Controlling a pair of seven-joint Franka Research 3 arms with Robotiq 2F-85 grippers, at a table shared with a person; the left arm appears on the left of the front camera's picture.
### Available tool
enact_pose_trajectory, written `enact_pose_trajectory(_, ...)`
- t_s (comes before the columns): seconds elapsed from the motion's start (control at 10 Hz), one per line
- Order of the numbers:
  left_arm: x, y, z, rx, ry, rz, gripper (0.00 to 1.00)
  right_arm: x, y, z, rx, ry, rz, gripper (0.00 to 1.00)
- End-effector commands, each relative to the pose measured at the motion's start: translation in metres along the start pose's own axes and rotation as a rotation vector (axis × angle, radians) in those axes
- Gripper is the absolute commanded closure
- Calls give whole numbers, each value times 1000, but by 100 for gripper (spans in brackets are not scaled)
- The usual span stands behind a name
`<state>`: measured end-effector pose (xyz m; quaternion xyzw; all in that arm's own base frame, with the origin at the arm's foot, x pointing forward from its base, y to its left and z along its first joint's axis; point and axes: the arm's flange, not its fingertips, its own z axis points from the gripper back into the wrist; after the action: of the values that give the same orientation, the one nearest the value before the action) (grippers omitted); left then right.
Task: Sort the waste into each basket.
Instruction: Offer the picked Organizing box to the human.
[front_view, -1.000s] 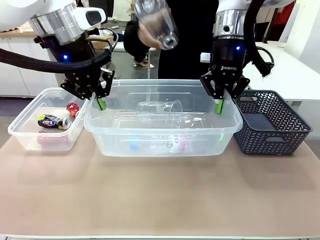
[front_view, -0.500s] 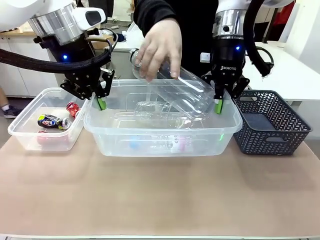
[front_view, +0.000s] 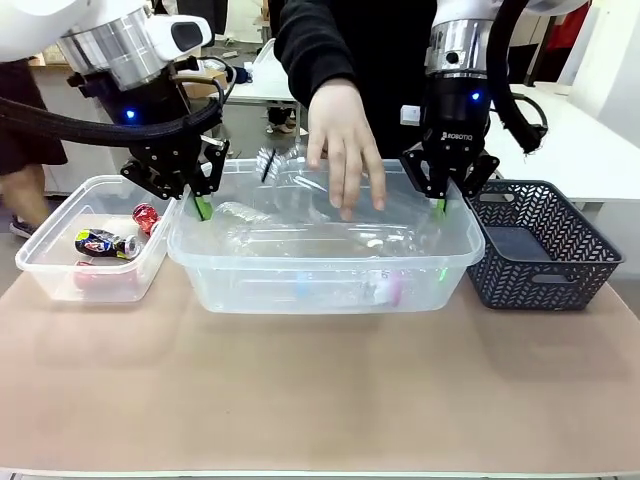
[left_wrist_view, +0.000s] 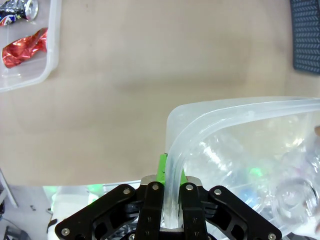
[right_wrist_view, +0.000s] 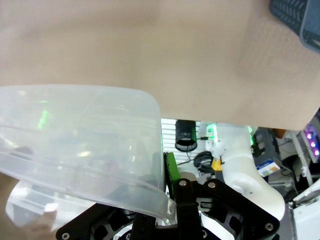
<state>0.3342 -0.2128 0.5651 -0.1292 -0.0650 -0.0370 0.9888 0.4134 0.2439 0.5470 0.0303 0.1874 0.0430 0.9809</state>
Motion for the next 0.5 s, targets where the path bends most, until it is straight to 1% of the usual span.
enact_pose_trajectory(0.0,-2,2,3,15,-16,13,100,-3,1,0,1,2,8,100)
enact_pose_trajectory(0.4,-2,2,3,15,-16,13,100,-3,1,0,1,2,8,100)
